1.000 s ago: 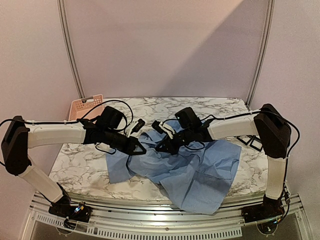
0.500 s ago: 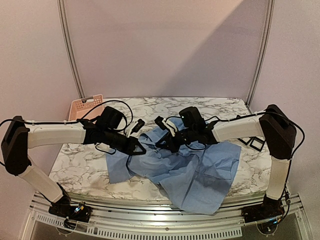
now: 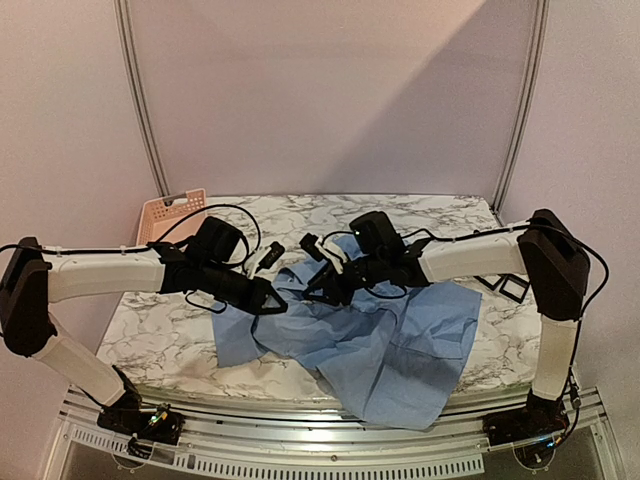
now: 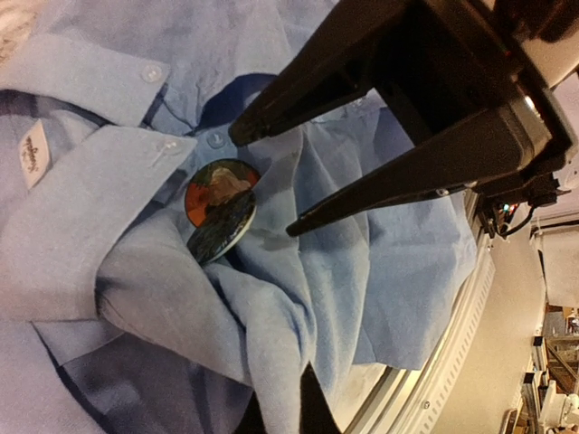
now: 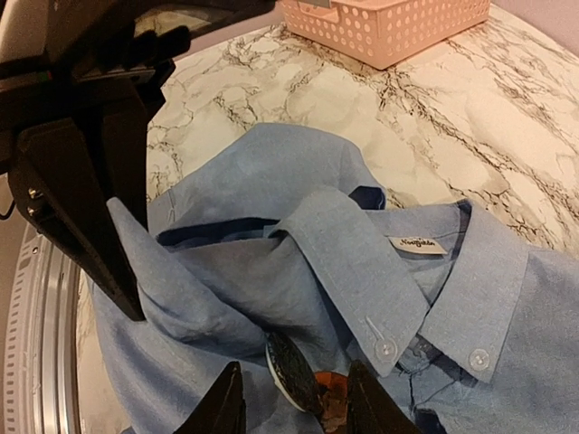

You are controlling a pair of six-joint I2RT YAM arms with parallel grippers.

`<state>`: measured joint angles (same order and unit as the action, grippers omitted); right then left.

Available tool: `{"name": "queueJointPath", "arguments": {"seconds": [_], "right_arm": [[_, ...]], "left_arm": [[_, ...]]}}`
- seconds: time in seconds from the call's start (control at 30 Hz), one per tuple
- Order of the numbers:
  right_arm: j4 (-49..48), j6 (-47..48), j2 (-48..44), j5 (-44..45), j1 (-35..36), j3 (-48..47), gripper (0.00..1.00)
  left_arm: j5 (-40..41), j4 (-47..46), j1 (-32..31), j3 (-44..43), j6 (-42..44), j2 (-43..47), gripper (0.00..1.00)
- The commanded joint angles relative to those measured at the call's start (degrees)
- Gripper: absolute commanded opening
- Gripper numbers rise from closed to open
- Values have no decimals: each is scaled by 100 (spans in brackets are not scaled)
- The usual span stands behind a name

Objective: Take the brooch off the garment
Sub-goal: Pick up the brooch from the crumpled clothing.

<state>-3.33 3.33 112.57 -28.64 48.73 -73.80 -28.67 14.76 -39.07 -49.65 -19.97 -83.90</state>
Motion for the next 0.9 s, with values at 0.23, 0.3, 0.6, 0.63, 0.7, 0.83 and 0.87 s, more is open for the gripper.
{"name": "queueJointPath", "arguments": {"seconds": [0.23,0.3,0.6,0.63,0.7,0.83,0.87], "right_arm": [[500,412,513,268,207,-389,37],[516,422,528,296,220,-390,37],[383,409,598,456,233,-381,24],[381,412,599,450,226,-381,21],[384,402,592,439,233,-373,18],[127,343,528,444,228,-244,7],[35,302,473,462,231,-177,4]], "left_arm": [[1,70,49,36,-8,113,0],[-6,70,57,28,-3,111,0],[-33,84,66,7,2,102,0],[-29,86,66,8,2,100,0],[-25,88,66,8,5,102,0],[43,101,75,23,-12,101,0],[94,118,75,39,-29,108,0]]}}
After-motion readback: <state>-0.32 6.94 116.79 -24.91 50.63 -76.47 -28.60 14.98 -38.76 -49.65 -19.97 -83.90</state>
